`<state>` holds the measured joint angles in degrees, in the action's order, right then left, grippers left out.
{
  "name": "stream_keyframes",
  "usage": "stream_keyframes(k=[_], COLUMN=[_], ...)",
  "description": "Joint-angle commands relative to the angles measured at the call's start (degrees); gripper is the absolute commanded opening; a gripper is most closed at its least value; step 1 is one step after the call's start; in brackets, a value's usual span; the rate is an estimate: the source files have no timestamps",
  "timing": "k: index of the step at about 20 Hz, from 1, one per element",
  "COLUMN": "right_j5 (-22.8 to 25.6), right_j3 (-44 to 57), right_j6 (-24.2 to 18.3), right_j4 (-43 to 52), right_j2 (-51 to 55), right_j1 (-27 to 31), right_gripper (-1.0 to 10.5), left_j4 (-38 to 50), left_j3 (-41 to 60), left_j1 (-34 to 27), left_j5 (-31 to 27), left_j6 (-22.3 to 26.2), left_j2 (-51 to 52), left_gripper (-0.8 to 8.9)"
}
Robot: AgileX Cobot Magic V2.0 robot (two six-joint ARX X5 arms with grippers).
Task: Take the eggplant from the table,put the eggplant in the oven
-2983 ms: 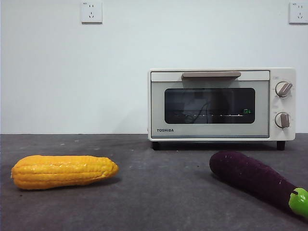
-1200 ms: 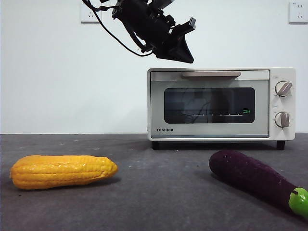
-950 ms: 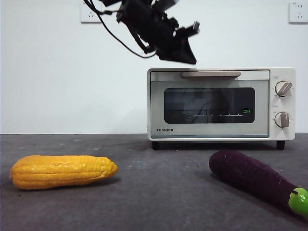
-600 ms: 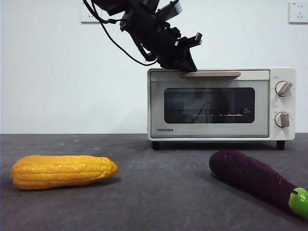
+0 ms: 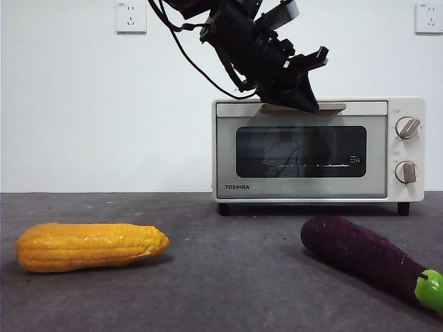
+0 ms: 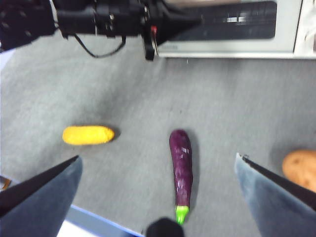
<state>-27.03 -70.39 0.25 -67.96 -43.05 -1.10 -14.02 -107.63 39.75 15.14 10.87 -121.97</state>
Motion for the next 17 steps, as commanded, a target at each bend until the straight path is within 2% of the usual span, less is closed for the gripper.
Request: stream_keyframes(k=[1, 4, 8, 11, 17], right_j5=[0.02, 0.02, 0.22, 1.38, 1.38], right_j3=[-0.22, -0.22, -0.22, -0.22, -0.22], right_j6=[-0.79, -0.79, -0.96, -0.98, -0.96], right_j4=[0.22, 0.22, 0.24, 0.39, 0.68], right_j2=[0.09, 0.07, 0.07, 0.07, -0.39], right_j1=[-0.07, -0.07, -0.07, -0.07, -0.07], right_gripper=[5.7, 5.7, 5.7, 5.7, 5.7], left_j4=[2.97, 6.34, 9.09, 13.6, 11.91], left_j3=[0.55, 0.5, 0.5, 0.5, 0.5], left_j1=[0.33, 0.31, 0.31, -0.09, -2.36], left_j5=[-0.2, 0.24, -0.28, -3.17, -6.16], left_j6=[0.63, -0.83, 1.51, 1.11, 1.49], left_j2=[-0.72, -0.61, -0.63, -0.63, -3.08], left_gripper=[-0.06, -0.06, -0.06, -0.06, -0.06])
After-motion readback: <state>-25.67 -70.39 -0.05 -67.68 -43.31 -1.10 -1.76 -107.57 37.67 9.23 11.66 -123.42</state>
